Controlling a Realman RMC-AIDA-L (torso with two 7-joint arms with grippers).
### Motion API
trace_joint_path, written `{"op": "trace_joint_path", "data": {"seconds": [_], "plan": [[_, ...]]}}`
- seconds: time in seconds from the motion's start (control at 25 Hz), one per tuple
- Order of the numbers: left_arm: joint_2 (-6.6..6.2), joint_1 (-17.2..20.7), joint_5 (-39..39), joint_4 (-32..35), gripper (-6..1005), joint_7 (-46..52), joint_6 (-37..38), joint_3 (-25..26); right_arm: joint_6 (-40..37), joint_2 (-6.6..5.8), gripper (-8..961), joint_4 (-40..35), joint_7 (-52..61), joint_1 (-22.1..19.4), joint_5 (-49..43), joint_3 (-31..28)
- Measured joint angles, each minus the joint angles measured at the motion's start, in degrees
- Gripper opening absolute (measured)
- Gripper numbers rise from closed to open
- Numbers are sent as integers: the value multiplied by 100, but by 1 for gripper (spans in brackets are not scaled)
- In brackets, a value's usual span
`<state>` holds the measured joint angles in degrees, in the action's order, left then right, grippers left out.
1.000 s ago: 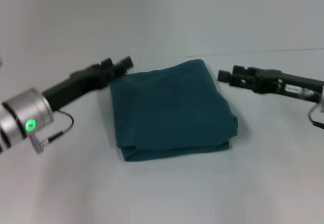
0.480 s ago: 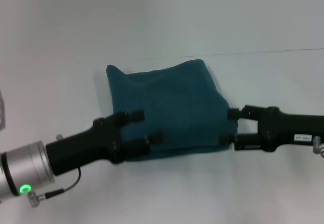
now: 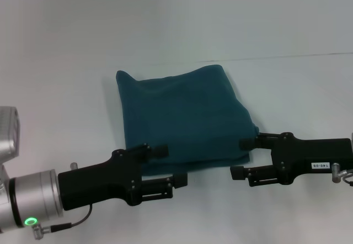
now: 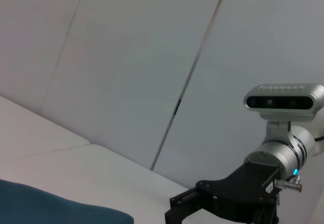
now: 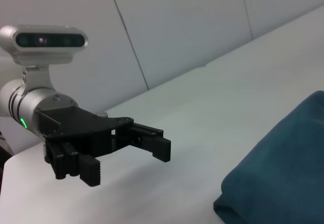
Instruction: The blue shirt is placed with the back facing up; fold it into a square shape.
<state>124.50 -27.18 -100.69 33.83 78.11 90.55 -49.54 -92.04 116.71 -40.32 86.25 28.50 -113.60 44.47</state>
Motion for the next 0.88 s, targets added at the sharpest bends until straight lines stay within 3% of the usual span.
{"op": "trace_joint_path", "data": {"seconds": [0.88], "plan": [[-6,-27,-411,0,887,70,-28,38,40,-9,938,-3,70,42,-146,322]]}}
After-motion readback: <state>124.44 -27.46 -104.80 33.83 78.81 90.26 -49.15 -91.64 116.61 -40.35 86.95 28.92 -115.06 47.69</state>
